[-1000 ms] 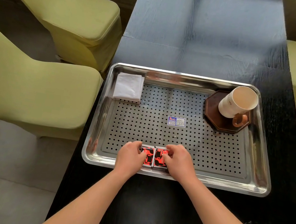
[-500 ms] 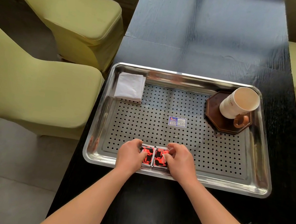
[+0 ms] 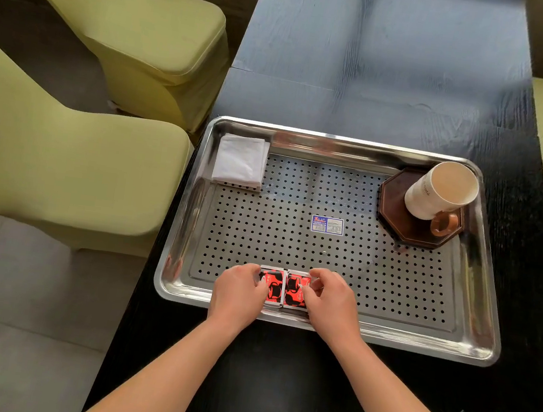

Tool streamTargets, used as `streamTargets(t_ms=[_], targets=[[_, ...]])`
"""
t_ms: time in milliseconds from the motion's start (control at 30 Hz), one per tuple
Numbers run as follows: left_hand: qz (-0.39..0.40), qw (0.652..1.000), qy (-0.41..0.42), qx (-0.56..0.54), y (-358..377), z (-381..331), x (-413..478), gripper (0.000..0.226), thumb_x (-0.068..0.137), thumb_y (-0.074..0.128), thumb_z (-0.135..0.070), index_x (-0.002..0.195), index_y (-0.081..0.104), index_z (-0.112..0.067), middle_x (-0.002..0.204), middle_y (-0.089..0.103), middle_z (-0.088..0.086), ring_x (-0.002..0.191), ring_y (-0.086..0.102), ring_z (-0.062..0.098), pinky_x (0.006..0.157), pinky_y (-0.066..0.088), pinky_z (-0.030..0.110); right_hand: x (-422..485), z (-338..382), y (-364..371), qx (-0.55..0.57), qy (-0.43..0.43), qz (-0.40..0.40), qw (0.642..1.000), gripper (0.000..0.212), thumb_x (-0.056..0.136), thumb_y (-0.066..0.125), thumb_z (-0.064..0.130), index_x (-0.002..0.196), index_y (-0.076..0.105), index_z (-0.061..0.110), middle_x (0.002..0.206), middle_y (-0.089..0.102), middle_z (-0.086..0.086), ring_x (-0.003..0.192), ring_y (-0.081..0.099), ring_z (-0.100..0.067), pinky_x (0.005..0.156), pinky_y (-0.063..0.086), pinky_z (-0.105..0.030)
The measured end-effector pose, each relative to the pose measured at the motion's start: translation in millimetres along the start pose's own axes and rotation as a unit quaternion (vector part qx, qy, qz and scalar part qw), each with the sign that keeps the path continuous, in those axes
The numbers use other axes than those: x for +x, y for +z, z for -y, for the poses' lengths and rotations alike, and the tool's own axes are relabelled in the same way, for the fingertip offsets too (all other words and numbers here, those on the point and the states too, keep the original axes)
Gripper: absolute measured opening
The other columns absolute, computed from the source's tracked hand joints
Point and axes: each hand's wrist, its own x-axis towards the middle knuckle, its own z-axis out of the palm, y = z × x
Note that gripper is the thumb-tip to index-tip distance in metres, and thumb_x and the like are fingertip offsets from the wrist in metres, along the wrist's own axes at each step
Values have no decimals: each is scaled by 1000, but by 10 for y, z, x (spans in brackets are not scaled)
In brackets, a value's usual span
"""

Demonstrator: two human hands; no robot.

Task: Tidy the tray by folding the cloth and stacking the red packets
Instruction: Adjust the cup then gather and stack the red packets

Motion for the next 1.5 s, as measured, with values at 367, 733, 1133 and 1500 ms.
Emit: streamTargets(t_ms=[367, 733, 1133, 1500], targets=[[21, 998, -5, -53, -61, -30, 90, 17, 85, 56, -13, 96, 59, -25, 99, 66, 6, 96, 61, 24, 79, 44, 33, 47, 1, -22, 24, 9, 1, 1000, 33, 91, 66, 22, 123, 63, 19, 102, 66, 5, 92, 61, -11, 85, 49, -26], [39, 997, 1, -64, -21, -31, 156, 46, 88, 55, -15, 134, 59, -18, 115, 62, 2, 103, 58, 17, 90, 45, 30, 42, 5, -8, 27, 10, 3, 1000, 35, 91, 66, 18, 125, 62, 19, 104, 61, 7, 93, 59, -9, 84, 49, -25], [28, 997, 9, -73, -39, 41, 69, 49, 87, 58, -15, 136, 56, -20, 109, 64, -2, 101, 58, 14, 88, 44, 28, -56, -30, -62, 23, 20, 20, 999, 38, 86, 59, 8, 123, 62, 18, 100, 63, 5, 90, 59, -12, 80, 45, -25], [24, 997, 4, -74, -57, 23, 24, 50, 88, 58, -15, 138, 54, -21, 114, 66, -1, 100, 60, 14, 84, 44, 26, -86, -24, -128, 36, 36, 43, 998, 43, 88, 58, 8, 129, 57, 19, 98, 66, 7, 92, 62, -13, 81, 52, -29]])
